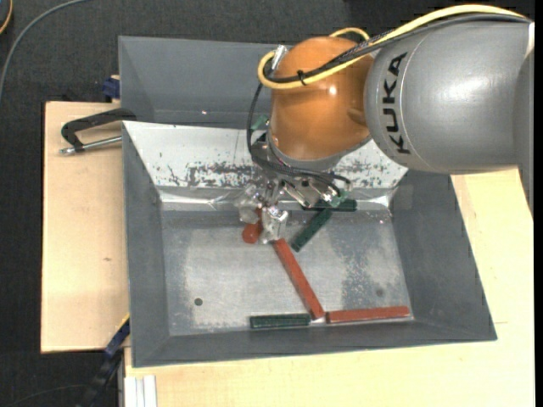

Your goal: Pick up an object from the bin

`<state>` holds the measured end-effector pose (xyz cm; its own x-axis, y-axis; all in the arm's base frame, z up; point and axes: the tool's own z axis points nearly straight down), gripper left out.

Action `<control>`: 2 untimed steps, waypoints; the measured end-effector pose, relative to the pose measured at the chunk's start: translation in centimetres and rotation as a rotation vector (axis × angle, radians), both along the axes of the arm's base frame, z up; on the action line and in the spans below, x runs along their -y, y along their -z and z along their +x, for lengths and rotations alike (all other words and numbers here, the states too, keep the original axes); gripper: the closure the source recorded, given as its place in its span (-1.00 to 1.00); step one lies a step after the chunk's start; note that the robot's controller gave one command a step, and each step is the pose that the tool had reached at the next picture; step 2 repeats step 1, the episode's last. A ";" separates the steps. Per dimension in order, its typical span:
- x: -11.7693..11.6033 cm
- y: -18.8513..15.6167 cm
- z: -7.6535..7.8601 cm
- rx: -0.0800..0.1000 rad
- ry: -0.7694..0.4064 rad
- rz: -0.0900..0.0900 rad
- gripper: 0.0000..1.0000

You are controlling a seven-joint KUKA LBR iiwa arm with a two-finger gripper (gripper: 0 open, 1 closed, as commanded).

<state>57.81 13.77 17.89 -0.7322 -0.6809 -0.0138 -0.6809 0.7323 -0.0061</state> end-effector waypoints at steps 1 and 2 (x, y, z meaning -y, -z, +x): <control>-0.7 -5.3 0.4 -0.007 0.018 -0.001 1.00; -0.7 -5.3 0.4 -0.007 0.018 -0.001 1.00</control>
Offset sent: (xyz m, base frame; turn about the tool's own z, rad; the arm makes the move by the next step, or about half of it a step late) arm 0.0026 0.0061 0.0508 0.0171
